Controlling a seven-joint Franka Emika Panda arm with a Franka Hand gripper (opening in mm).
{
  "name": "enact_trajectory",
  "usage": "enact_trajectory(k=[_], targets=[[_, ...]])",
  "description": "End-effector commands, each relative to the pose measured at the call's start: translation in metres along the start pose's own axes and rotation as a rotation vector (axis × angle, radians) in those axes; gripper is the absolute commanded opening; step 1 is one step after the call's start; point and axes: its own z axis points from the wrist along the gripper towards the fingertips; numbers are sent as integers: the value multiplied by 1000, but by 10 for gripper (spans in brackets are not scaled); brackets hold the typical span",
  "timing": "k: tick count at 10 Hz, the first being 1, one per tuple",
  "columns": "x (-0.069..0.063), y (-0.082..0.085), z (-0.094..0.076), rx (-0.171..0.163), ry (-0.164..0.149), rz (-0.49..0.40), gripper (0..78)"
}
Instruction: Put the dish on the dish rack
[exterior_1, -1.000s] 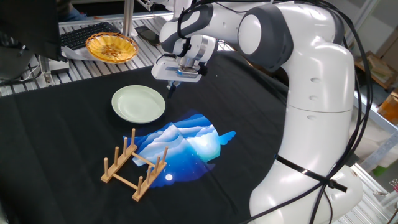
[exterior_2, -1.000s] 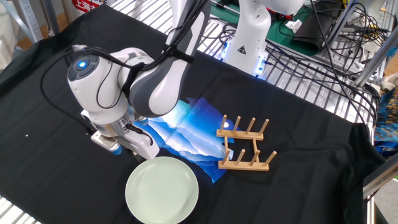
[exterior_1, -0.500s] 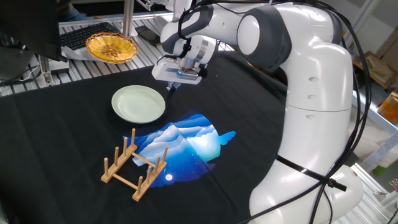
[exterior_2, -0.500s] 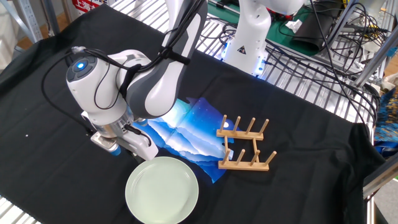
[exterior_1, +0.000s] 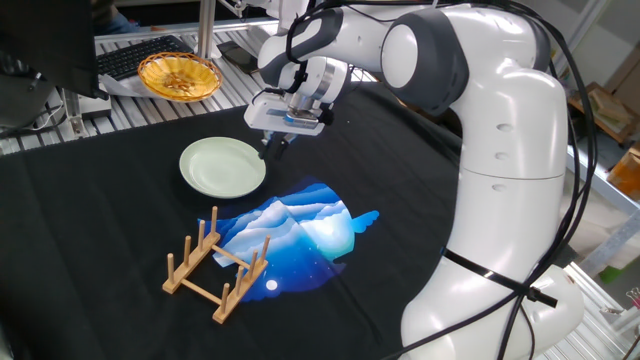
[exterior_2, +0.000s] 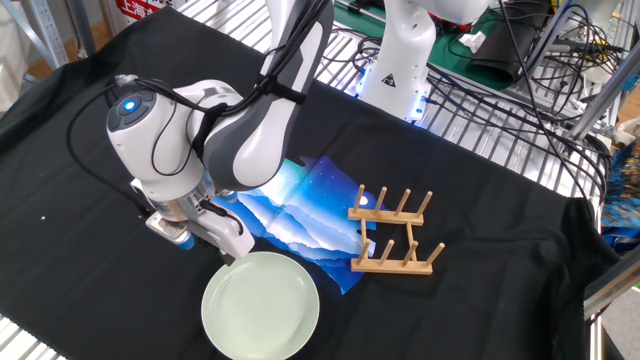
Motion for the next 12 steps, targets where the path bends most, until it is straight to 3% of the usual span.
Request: enact_trajectory(k=[1,7,8,12], targets=[[-1,0,-1,0,-4,-3,774],[-1,0,-1,0,-4,-3,774],[0,2,12,-69,4,23,774],[0,6,17,-89,4,34,774]])
